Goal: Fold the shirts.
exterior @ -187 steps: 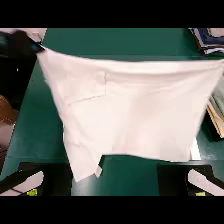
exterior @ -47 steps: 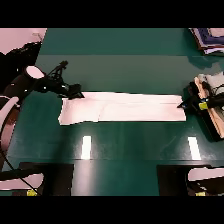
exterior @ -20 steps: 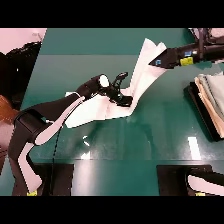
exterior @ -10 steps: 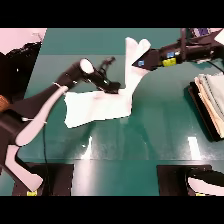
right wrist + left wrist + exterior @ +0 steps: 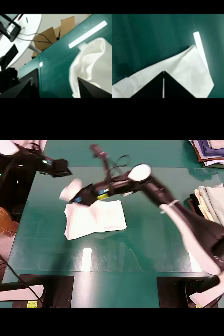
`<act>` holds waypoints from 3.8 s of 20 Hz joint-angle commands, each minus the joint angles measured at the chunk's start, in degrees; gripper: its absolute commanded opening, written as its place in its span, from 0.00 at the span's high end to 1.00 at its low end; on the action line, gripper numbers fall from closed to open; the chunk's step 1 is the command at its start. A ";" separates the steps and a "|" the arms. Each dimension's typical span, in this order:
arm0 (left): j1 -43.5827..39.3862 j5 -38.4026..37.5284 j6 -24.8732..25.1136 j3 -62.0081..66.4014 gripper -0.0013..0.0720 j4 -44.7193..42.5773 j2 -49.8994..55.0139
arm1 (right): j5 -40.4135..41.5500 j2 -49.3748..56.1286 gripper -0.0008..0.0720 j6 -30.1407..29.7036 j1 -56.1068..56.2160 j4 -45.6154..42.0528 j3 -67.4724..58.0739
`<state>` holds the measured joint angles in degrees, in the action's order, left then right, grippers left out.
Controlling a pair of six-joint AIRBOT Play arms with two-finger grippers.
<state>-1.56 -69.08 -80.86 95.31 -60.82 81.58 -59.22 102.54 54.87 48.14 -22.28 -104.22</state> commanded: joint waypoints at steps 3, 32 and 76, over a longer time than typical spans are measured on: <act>5.05 -3.80 0.57 0.04 0.95 -1.31 -4.26 | -5.64 9.64 0.30 2.97 1.44 -0.83 -10.82; 4.87 -5.07 1.77 -0.02 0.95 -1.27 -4.13 | -5.97 11.96 0.51 16.50 -13.40 -5.79 15.19; -22.75 3.41 1.84 -0.02 0.95 -0.20 -3.72 | -20.31 -22.21 0.97 17.22 -87.23 -26.71 0.24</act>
<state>-24.27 -64.27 -79.11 95.29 -60.93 77.84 -74.70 84.07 71.79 -36.80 -42.22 -109.12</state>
